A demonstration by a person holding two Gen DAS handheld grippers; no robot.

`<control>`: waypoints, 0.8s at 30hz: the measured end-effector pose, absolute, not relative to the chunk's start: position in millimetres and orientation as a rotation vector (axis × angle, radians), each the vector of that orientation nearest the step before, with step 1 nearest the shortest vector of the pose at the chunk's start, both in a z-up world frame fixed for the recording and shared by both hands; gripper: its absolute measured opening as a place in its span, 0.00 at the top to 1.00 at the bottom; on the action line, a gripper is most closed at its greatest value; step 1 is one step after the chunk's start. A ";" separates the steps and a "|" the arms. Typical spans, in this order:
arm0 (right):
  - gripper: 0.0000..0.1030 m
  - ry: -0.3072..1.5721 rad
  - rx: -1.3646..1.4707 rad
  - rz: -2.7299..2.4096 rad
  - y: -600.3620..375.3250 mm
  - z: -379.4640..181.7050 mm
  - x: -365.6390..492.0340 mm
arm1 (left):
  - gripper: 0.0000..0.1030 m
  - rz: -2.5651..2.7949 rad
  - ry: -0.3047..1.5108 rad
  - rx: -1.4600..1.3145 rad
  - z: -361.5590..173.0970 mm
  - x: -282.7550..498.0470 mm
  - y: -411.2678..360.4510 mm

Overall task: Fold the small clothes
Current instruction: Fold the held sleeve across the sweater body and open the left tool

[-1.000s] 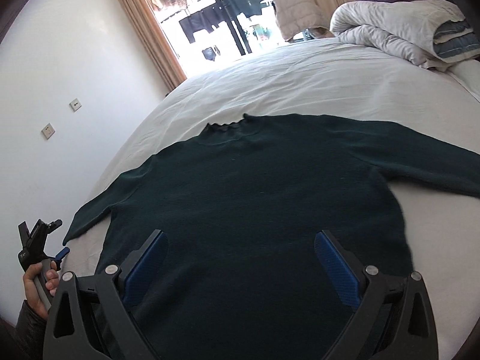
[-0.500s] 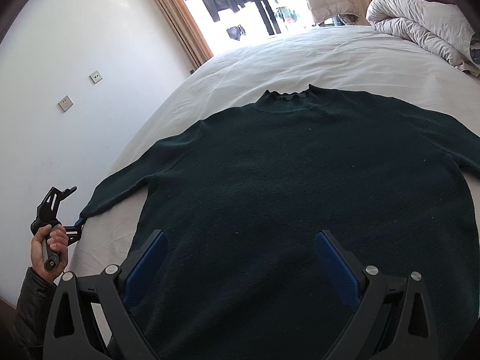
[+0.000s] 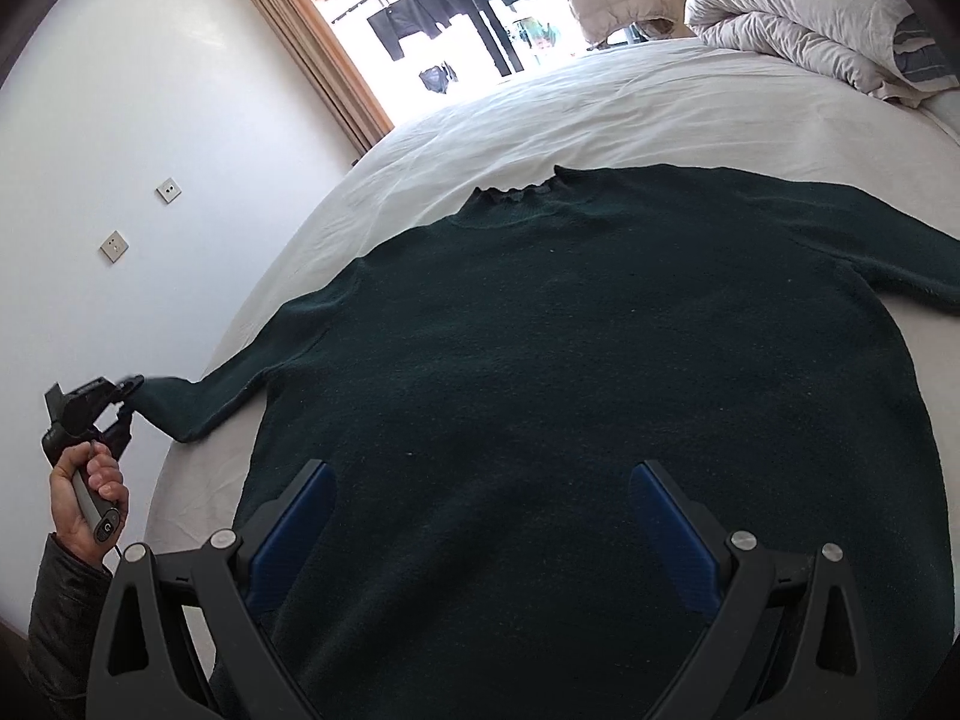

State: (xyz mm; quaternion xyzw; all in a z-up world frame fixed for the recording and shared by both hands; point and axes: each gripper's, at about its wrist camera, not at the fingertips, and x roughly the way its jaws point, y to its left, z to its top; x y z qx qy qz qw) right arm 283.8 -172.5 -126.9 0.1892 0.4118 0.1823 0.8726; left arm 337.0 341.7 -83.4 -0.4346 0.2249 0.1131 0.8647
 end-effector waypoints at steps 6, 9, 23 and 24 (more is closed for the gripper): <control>0.02 0.859 0.467 0.323 -213.5 -140.4 284.0 | 0.88 0.018 0.548 -0.412 -25.5 447.3 142.9; 0.02 0.867 0.507 0.293 -239.3 -149.1 289.3 | 0.88 -0.081 0.595 -0.233 -49.3 481.1 29.2; 0.02 0.938 0.561 0.376 -239.8 -169.6 373.3 | 0.43 -0.156 0.807 0.034 -184.7 451.9 -127.1; 0.02 0.940 0.559 0.397 -231.5 -168.3 380.0 | 0.22 -0.163 0.786 0.029 -170.1 439.7 -135.3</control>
